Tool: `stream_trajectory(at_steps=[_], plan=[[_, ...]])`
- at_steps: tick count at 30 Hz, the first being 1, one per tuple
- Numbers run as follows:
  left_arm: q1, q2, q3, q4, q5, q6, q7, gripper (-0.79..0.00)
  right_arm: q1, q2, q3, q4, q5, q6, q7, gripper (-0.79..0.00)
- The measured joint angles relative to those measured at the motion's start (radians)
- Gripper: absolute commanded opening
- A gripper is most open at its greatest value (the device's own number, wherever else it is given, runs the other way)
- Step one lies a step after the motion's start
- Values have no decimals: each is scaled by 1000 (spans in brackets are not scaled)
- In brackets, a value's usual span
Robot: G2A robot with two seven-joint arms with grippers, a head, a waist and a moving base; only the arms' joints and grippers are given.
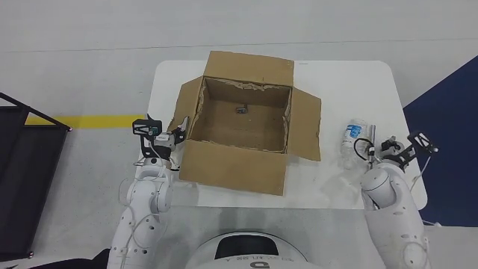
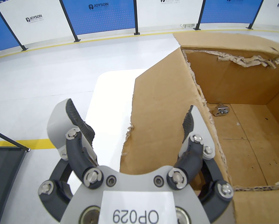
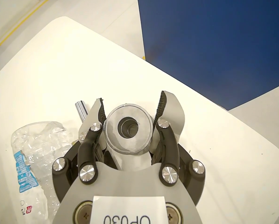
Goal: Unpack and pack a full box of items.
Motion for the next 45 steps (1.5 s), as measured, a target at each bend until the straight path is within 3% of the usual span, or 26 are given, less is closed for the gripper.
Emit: stream_trajectory(at_steps=[6, 12, 16, 20, 27, 38, 42, 45], plan=[[0, 0, 0, 0, 0, 0, 0, 0, -34, -6, 44, -49, 74, -56, -7, -785], [0, 0, 0, 0, 0, 0, 0, 0, -79, -22, 151, -151, 336, -179, -17, -785], [0, 0, 0, 0, 0, 0, 0, 0, -165, -26, 234, -248, 583, -385, 126, -785], [0, 0, 0, 0, 0, 0, 0, 0, -226, -26, 284, -306, 750, -515, 291, -785], [0, 0, 0, 0, 0, 0, 0, 0, -239, -22, 301, -363, 884, -466, 485, -785], [0, 0, 0, 0, 0, 0, 0, 0, -237, -22, 298, -364, 880, -469, 460, -785], [0, 0, 0, 0, 0, 0, 0, 0, -203, -24, 198, -449, 813, -492, 471, -785], [0, 0, 0, 0, 0, 0, 0, 0, -146, -26, 83, -515, 757, -448, 479, -785]])
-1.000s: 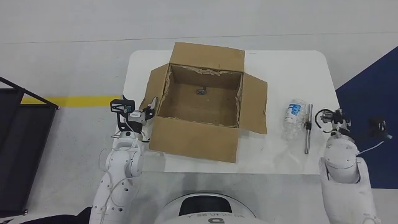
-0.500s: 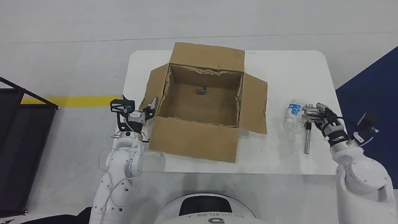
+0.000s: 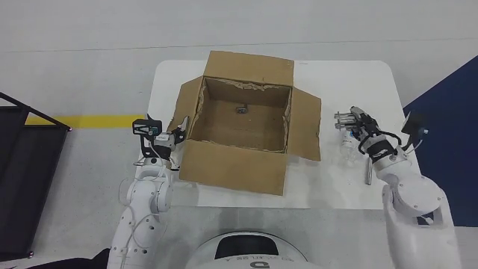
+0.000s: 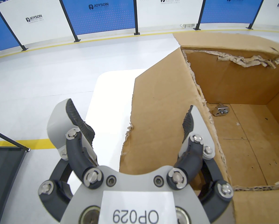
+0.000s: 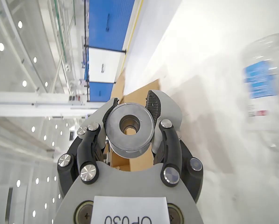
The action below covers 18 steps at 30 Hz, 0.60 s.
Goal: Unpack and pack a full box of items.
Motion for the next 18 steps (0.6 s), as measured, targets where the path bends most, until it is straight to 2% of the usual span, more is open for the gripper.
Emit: stream_trajectory(at_steps=[2, 9, 14, 18], plan=[[0, 0, 0, 0, 0, 0, 0, 0, 39, -2, -87, -29, -51, 47, -24, -785], [0, 0, 0, 0, 0, 0, 0, 0, 140, -4, -318, -58, -258, 108, 24, -785], [0, 0, 0, 0, 0, 0, 0, 0, 308, -27, -529, 69, -388, 230, -29, -785], [0, 0, 0, 0, 0, 0, 0, 0, 402, -50, -666, 164, -424, 276, -100, -785]])
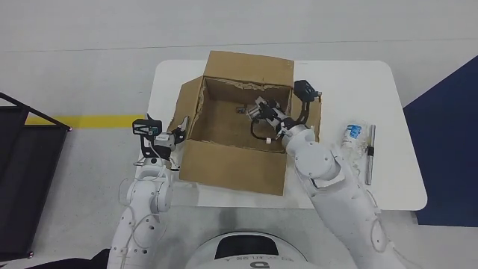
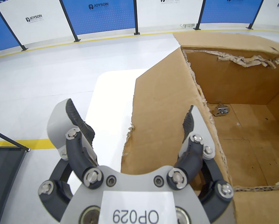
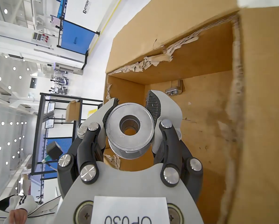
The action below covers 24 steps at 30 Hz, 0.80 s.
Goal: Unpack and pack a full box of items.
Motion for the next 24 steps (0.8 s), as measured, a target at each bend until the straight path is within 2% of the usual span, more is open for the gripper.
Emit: stream_trajectory(at_steps=[3, 7, 17, 19, 21, 24], plan=[[0, 0, 0, 0, 0, 0, 0, 0, 36, -15, -68, 52, -33, 11, -73, -785], [0, 0, 0, 0, 0, 0, 0, 0, 86, -44, -154, 153, -78, 43, -229, -785], [0, 0, 0, 0, 0, 0, 0, 0, 197, -101, -220, 329, -58, 171, -400, -785], [0, 0, 0, 0, 0, 0, 0, 0, 226, -110, -242, 376, -89, 232, -385, -656], [0, 0, 0, 0, 0, 0, 0, 0, 259, -118, -260, 420, -130, 297, -370, -653], [0, 0, 0, 0, 0, 0, 0, 0, 292, -133, -279, 466, -140, 349, -360, -588]])
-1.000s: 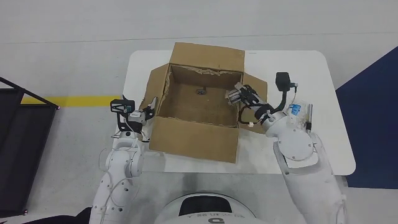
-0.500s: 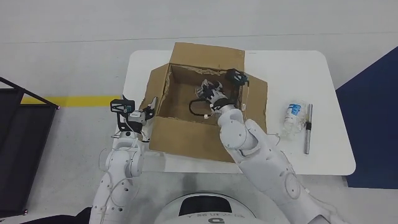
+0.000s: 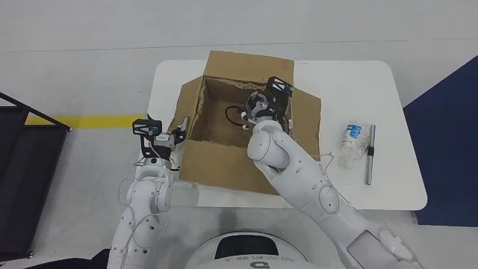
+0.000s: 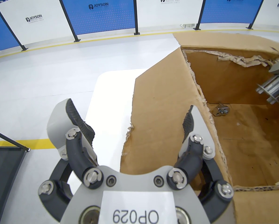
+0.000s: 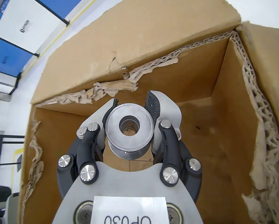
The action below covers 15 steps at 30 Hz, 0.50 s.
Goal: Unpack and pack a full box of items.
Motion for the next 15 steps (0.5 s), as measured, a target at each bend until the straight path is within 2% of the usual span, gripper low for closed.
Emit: stream_trajectory(at_steps=[7, 15], plan=[[0, 0, 0, 0, 0, 0, 0, 0, 16, -24, -10, 48, 0, 13, -11, -566], [0, 0, 0, 0, 0, 0, 0, 0, 15, -38, 7, 56, -1, 9, 5, -459]])
